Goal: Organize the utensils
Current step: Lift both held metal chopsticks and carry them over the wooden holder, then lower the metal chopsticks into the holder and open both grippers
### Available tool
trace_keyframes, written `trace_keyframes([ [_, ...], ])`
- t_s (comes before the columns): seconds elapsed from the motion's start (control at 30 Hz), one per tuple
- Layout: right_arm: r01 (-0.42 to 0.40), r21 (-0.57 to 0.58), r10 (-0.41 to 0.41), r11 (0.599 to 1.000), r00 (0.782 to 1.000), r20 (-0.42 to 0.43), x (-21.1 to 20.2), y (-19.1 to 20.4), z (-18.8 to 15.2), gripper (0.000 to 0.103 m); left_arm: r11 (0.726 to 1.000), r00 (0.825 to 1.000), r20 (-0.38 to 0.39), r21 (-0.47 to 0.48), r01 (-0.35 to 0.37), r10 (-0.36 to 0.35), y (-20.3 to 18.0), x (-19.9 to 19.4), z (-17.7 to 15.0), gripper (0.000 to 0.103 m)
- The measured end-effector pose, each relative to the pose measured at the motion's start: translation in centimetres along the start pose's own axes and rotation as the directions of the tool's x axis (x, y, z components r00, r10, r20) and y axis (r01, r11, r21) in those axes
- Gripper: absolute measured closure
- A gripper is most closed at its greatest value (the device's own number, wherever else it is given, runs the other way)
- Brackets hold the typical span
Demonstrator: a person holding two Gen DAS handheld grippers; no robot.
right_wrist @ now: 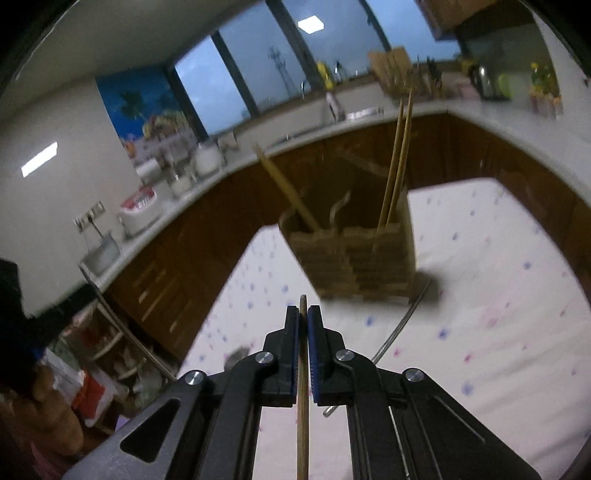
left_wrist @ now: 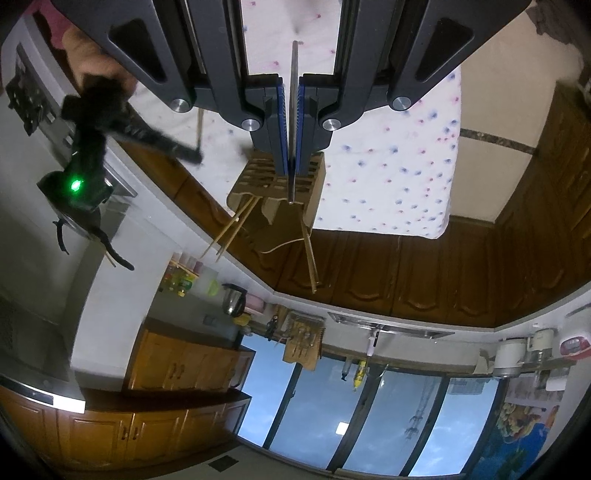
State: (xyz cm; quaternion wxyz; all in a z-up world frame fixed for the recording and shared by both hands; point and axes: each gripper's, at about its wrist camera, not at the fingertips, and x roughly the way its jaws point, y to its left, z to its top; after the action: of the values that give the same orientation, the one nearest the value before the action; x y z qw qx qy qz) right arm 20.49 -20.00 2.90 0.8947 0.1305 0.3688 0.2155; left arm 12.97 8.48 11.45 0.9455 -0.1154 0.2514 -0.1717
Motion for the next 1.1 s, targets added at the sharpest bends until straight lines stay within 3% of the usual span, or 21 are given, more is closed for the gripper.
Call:
trace_keyframes([
  [0.23, 0.004, -0.016, -0.002, 1.000, 0.992, 0.124, -3.7, 0.5, 2.5, 0.099, 1.000, 1.000, 0.010, 0.018, 0.007, -0.008, -0.5, -0.1, 0.4, 0.101],
  [0.6, 0.028, -0.039, -0.018, 0.999, 0.974, 0.227, -4.9, 0.9, 5.1, 0.099, 0.999, 1.000, 0.017, 0.037, 0.010, -0.010, -1.1, 1.2, 1.1, 0.101],
  [1.1, 0.076, -0.030, -0.058, 0.997, 0.918, 0.393, -5.4, 0.3, 11.2, 0.099, 0.995, 0.992, 0.128, 0.097, 0.008, -0.020, -2.2, 4.5, 5.5, 0.101],
])
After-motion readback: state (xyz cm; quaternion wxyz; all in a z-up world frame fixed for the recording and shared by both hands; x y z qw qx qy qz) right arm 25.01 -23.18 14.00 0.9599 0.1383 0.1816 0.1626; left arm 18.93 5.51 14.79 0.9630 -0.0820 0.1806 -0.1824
